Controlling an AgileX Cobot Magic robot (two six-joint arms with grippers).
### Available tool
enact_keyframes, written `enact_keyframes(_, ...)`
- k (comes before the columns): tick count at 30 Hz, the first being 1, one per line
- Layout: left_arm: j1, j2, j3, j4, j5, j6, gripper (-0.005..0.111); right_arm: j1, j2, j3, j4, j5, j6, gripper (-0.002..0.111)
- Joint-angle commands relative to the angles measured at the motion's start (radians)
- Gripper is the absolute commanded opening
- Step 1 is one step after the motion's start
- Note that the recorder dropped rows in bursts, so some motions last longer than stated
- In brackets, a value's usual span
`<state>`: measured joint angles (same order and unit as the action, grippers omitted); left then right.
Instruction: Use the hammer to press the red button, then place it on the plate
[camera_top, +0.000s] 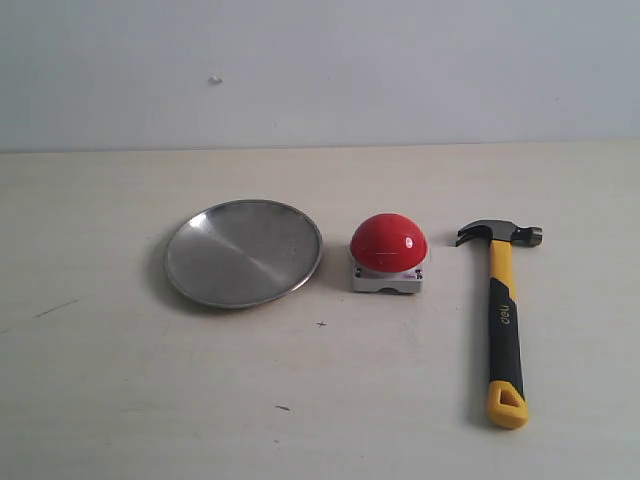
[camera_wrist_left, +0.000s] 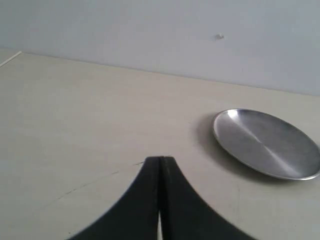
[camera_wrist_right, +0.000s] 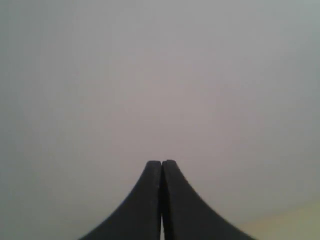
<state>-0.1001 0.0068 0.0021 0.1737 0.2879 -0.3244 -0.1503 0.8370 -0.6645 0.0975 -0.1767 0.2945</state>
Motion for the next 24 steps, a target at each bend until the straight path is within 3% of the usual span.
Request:
enact_keyframes(1,0.0,-0.007,-0.002,-0.003,-0.007,0.004,0.0,-0.006,0.338,-0.219,-0.029,0.396,-0.076,0.0)
enact_keyframes(9,0.0,-0.007,-0.002,-0.003,-0.007,0.004,0.0,-0.001,0.813,-0.604,0.028,1.062,-0.101,0.0)
enact_keyframes(14,0.0,-0.007,-0.002,-0.003,-0.007,0.004,0.0,0.05,0.941,-0.654,0.024,1.174,-0.112,0.0)
enact_keyframes(21,0.0,-0.007,-0.002,-0.003,-0.007,0.004,0.0,0.134,1.061,-0.711,0.016,1.166,-0.065,0.0)
enact_keyframes(24,0.0,-0.007,-0.002,-0.003,-0.007,0.004,0.0,0.139,1.099,-0.744,0.008,1.166,-0.048,0.006)
